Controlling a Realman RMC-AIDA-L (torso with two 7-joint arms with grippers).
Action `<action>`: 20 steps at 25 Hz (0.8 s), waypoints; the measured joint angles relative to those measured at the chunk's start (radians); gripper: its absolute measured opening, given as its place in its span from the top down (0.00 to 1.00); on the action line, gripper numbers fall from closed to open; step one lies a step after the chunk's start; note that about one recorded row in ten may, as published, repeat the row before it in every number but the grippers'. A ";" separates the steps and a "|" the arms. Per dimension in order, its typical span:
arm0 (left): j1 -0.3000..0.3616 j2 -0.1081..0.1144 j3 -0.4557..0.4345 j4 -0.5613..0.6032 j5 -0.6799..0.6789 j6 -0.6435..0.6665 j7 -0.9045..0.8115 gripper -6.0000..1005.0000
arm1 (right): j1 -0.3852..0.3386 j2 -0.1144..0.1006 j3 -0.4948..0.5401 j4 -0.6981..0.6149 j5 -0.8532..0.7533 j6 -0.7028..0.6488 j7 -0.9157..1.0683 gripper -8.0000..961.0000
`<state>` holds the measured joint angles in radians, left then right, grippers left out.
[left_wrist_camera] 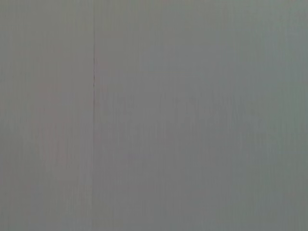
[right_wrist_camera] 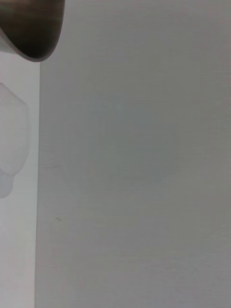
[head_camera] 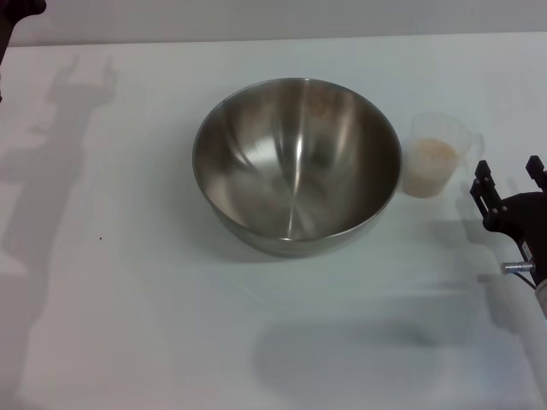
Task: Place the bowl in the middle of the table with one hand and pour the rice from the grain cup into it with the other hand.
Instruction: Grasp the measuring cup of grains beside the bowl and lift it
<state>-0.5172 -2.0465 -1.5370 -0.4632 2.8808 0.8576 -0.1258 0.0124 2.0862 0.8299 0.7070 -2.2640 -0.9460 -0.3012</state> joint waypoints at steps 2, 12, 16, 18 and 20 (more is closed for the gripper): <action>-0.002 -0.001 0.000 0.001 -0.001 0.000 0.000 0.48 | 0.007 0.000 0.000 -0.007 0.000 0.002 0.000 0.30; -0.007 -0.010 0.000 0.007 -0.001 0.000 0.020 0.48 | 0.047 0.000 0.000 -0.056 0.002 -0.001 0.039 0.30; -0.007 -0.011 0.000 0.008 -0.001 0.000 0.021 0.48 | 0.056 0.000 0.001 -0.068 0.002 -0.001 0.039 0.30; -0.007 -0.011 0.000 0.008 -0.002 0.000 0.021 0.48 | 0.062 0.000 0.002 -0.076 0.002 -0.001 0.039 0.30; -0.006 -0.011 0.000 0.006 -0.002 0.000 0.021 0.48 | 0.066 0.000 0.002 -0.081 0.002 -0.002 0.039 0.30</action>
<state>-0.5235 -2.0573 -1.5370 -0.4572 2.8792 0.8573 -0.1047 0.0787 2.0862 0.8321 0.6256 -2.2625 -0.9475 -0.2619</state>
